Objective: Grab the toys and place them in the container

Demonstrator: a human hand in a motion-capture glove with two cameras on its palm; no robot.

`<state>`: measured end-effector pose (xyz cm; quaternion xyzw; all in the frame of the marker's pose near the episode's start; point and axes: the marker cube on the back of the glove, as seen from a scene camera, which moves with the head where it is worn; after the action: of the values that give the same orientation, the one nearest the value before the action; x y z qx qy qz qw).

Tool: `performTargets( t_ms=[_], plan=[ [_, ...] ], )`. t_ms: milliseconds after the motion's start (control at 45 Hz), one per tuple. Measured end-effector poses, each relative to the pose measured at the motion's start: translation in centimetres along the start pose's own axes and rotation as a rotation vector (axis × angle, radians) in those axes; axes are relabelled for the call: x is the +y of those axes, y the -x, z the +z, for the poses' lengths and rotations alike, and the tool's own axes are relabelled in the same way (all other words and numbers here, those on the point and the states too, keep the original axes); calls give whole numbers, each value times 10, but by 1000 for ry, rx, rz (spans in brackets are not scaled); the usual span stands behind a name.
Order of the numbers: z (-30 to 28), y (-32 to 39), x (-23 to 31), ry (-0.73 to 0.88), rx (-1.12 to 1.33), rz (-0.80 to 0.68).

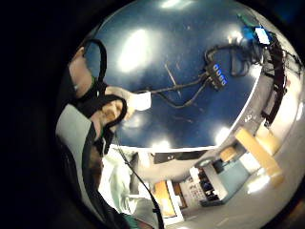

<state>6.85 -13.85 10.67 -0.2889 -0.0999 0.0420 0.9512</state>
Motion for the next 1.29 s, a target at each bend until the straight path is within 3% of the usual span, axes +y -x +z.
performTargets(
  t_ms=[156,267,400,512,556,623,667,823,934,1045,1112,1179,1290],
  plan=[
    [-24,140,79,-141,60,-199],
    [-73,164,61,-317,227,-309],
    [-92,292,79,-417,59,-516],
    [-89,336,51,-553,93,-642],
    [-85,342,35,-566,90,-645],
    [-74,363,20,-519,2,-505],
    [-66,374,21,-503,-13,-491],
    [-62,352,32,-539,42,-566],
    [-65,322,47,-604,78,-469],
    [-58,279,74,-628,164,-607],
    [-51,251,76,-656,208,-471],
    [-35,225,81,-656,229,-431],
    [10,186,89,-583,257,-634]
  ],
)
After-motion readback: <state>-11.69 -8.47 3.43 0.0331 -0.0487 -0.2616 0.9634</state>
